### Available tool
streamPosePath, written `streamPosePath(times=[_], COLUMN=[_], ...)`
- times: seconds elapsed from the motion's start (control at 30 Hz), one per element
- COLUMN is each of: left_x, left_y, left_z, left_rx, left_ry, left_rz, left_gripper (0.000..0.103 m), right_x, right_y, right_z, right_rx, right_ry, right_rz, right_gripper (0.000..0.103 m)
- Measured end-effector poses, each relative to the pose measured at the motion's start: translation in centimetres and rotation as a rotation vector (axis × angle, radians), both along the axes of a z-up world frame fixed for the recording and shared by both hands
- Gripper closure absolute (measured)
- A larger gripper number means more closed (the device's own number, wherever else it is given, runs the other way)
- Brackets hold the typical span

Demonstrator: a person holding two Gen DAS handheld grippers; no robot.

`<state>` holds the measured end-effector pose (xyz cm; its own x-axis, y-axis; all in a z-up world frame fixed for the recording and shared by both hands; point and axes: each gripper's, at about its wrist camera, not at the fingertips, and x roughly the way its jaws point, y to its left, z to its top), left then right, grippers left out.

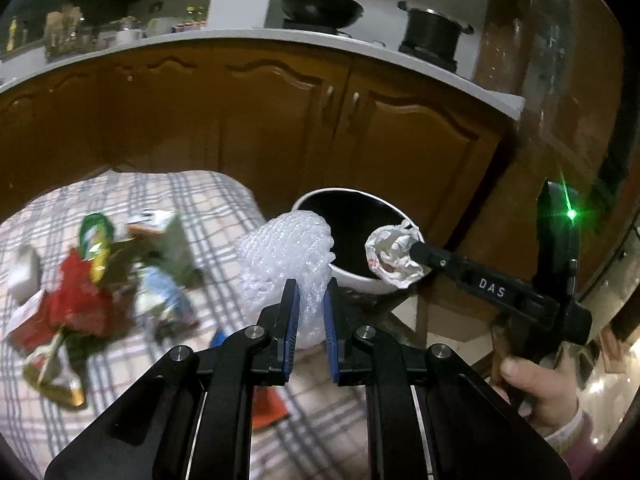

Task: Collect trash
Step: 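Carry both items over the black bin and open both tools to drop them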

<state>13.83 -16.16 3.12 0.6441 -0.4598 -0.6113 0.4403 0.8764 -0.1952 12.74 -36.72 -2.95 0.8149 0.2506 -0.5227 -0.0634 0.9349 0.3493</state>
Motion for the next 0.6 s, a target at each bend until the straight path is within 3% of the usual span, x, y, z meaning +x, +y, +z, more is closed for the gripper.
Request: streamPosePath(times=[0.6], left_x=[7.6], left_y=[-8.8], left_z=[-1.9], left_rx=[0.031], left_ry=[0.088], left_rz=[-0.101], left_gripper=[0.092], right_x=[3.8], right_y=[-6.0], right_z=[-0.5], right_rx=[-0.053], right_ry=[0.046], right_rz=[-0.100], right_gripper=[0.087])
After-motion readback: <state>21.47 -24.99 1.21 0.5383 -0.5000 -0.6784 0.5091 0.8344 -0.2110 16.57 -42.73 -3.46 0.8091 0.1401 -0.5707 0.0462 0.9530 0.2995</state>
